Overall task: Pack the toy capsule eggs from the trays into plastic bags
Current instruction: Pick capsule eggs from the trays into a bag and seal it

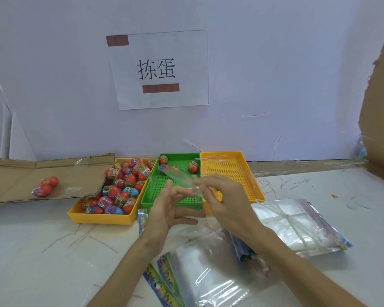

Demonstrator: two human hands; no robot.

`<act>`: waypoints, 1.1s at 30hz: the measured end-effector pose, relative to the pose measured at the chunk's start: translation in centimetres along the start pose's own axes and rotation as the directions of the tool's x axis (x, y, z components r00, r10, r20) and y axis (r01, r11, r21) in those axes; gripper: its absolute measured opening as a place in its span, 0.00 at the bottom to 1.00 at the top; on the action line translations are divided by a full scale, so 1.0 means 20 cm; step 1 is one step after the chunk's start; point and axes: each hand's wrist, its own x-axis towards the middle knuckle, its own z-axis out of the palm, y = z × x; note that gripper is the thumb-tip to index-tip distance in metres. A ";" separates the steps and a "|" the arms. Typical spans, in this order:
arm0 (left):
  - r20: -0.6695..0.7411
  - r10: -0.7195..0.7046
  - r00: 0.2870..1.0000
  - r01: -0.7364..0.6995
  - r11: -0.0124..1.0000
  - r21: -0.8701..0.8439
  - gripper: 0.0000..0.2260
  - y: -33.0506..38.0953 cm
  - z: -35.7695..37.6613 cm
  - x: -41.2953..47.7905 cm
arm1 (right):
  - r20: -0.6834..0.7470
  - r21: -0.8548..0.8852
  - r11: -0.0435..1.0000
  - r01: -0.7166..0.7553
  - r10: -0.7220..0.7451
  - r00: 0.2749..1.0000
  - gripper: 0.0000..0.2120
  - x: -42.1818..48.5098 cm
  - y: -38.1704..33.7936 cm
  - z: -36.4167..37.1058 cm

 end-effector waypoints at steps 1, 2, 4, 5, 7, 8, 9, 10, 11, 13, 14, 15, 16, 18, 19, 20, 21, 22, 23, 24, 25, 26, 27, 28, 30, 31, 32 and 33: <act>-0.028 0.043 0.999 -0.042 0.998 0.041 0.26 0.00 0.01 0.00 | -0.055 0.055 0.997 -0.050 0.053 0.997 0.09 0.01 0.01 0.00; -0.065 0.102 0.993 -0.095 0.989 0.113 0.24 0.00 0.01 0.00 | -0.085 0.147 0.982 -0.120 0.133 0.987 0.10 0.02 0.01 -0.02; -0.148 0.255 0.956 -0.202 0.933 0.299 0.17 -0.02 0.01 0.00 | -0.065 0.380 0.893 -0.241 0.285 0.956 0.13 0.04 0.03 -0.04; -0.178 0.300 0.937 -0.223 0.908 0.355 0.14 -0.03 0.00 0.01 | -0.036 0.480 0.833 -0.274 0.331 0.943 0.14 0.05 0.03 -0.05; -0.207 0.274 0.939 -0.197 0.924 0.329 0.13 -0.03 -0.01 0.01 | 0.002 0.613 0.734 -0.293 0.370 0.929 0.13 0.06 0.03 -0.07; -0.187 0.187 0.964 -0.140 0.961 0.241 0.15 -0.01 -0.02 0.01 | 0.020 0.662 0.690 -0.293 0.374 0.927 0.13 0.07 0.03 -0.08; -0.122 0.065 0.990 -0.048 0.989 0.137 0.18 0.00 -0.03 0.01 | 0.046 0.706 0.644 -0.294 0.372 0.927 0.12 0.07 0.03 -0.09; -0.020 -0.057 0.998 0.058 0.996 0.060 0.20 0.01 -0.02 0.01 | 0.081 0.747 0.595 -0.297 0.362 0.929 0.12 0.07 0.03 -0.10; 0.086 -0.148 0.985 0.145 0.989 0.038 0.21 0.02 -0.01 0.00 | 0.121 0.782 0.544 -0.304 0.347 0.930 0.13 0.07 0.03 -0.11; 0.222 -0.207 0.953 0.203 0.978 0.041 0.26 0.01 0.03 -0.01 | 0.195 0.837 0.440 -0.326 0.316 0.928 0.12 0.07 0.02 -0.12; 0.249 -0.199 0.948 0.200 0.980 0.022 0.32 0.01 0.04 -0.01 | 0.230 0.856 0.392 -0.338 0.296 0.927 0.09 0.07 0.01 -0.13; 0.257 -0.177 0.950 0.184 0.983 -0.004 0.37 0.00 0.04 -0.01 | 0.267 0.865 0.357 -0.354 0.271 0.925 0.07 0.08 0.01 -0.13; 0.258 -0.136 0.957 0.148 0.989 -0.028 0.41 0.00 0.04 -0.01 | 0.306 0.861 0.341 -0.378 0.247 0.919 0.06 0.07 0.00 -0.13; 0.251 -0.018 0.968 0.038 0.996 -0.078 0.37 0.01 0.03 0.00 | 0.372 0.814 0.379 -0.440 0.242 0.896 0.05 0.07 -0.01 -0.11; 0.231 0.036 0.972 -0.008 0.993 -0.117 0.32 0.02 0.02 0.00 | 0.387 0.777 0.420 -0.469 0.267 0.882 0.05 0.07 -0.01 -0.09; 0.195 0.068 0.978 -0.035 0.985 -0.168 0.28 0.03 0.01 0.00 | 0.384 0.732 0.474 -0.489 0.306 0.871 0.06 0.06 -0.01 -0.08; 0.157 0.073 0.985 -0.035 0.973 -0.230 0.25 0.03 0.00 0.01 | 0.364 0.680 0.538 -0.499 0.343 0.866 0.07 0.06 -0.01 -0.07; 0.128 0.064 0.990 -0.023 0.955 -0.294 0.24 0.03 -0.01 0.02 | 0.338 0.627 0.601 -0.495 0.363 0.868 0.08 0.05 -0.01 -0.06; 0.105 0.052 0.993 -0.012 0.934 -0.356 0.22 0.03 -0.02 0.03 | 0.316 0.575 0.659 -0.485 0.368 0.875 0.09 0.04 -0.01 -0.04; 0.092 0.038 0.995 0.004 0.908 -0.418 0.21 0.03 -0.03 0.04 | 0.296 0.522 0.713 -0.468 0.364 0.883 0.11 0.04 -0.01 -0.03; 0.092 0.019 0.996 0.028 0.879 -0.477 0.21 0.03 -0.03 0.04 | 0.262 0.466 0.766 -0.443 0.359 0.896 0.13 0.03 -0.01 -0.01; 0.101 0.000 0.995 0.054 0.849 -0.526 0.21 0.03 -0.03 0.04 | 0.202 0.402 0.821 -0.406 0.353 0.914 0.16 0.02 -0.01 0.00; 0.111 -0.017 0.994 0.077 0.826 -0.559 0.20 0.03 -0.02 0.03 | 0.122 0.338 0.870 -0.360 0.339 0.933 0.19 0.01 -0.01 0.01; 0.120 -0.029 0.992 0.094 0.810 -0.579 0.20 0.04 -0.02 0.03 | 0.035 0.282 0.907 -0.313 0.317 0.948 0.22 0.00 -0.02 0.01; 0.122 -0.048 0.991 0.112 0.800 -0.590 0.20 0.05 -0.01 0.03 | -0.128 0.206 0.954 -0.220 0.249 0.960 0.27 0.00 -0.02 0.01; 0.121 -0.054 0.991 0.115 0.801 -0.587 0.19 0.05 -0.01 0.02 | -0.191 0.166 0.971 -0.171 0.202 0.961 0.28 0.00 -0.02 0.00; 0.116 -0.058 0.992 0.115 0.805 -0.582 0.19 0.05 0.00 0.02 | -0.240 0.116 0.986 -0.120 0.145 0.960 0.29 0.00 -0.02 -0.01; 0.106 -0.063 0.992 0.113 0.809 -0.577 0.19 0.05 0.01 0.02 | -0.276 0.056 0.996 -0.069 0.082 0.958 0.30 0.00 -0.02 -0.02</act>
